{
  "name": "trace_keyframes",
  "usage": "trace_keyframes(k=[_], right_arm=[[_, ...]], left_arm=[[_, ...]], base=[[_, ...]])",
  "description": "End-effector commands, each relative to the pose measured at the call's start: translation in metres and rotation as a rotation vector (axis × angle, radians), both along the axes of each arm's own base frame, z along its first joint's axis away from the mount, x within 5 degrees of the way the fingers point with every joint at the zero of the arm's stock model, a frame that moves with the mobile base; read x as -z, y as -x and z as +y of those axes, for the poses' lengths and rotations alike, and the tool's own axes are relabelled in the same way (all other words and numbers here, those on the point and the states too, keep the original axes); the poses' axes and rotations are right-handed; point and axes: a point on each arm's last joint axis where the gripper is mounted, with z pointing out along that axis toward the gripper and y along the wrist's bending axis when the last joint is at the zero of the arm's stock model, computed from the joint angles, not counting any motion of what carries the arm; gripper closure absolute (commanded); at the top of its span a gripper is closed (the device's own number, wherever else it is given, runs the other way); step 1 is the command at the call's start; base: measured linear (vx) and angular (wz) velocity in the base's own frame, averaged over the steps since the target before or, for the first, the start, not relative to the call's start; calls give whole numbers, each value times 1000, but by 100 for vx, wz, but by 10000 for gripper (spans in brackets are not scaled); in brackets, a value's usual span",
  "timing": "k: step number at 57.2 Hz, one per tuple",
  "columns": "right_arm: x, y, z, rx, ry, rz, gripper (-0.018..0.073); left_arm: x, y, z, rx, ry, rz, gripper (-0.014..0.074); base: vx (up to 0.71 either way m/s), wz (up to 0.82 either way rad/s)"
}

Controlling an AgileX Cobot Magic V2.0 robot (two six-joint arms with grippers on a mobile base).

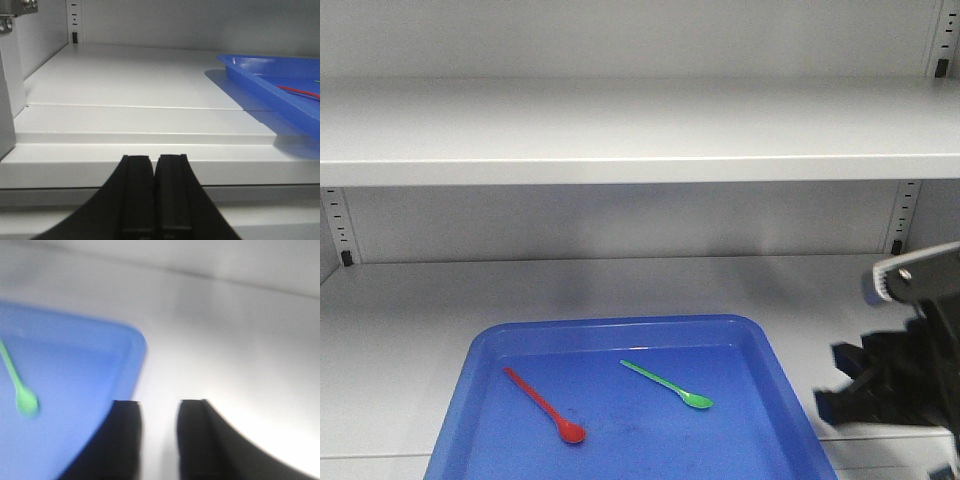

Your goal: Sort red and green spoons into left cabinet

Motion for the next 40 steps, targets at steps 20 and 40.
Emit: trace_keyframes(k=[20, 40], right_arm=[[34, 106, -62, 172, -180, -348, 569], [90, 156, -73, 253, -96, -462, 568]], left_arm=[[-9, 2, 0, -3, 15, -96, 604], [-9, 2, 0, -3, 15, -96, 604]], base=[[0, 0], [0, 0]])
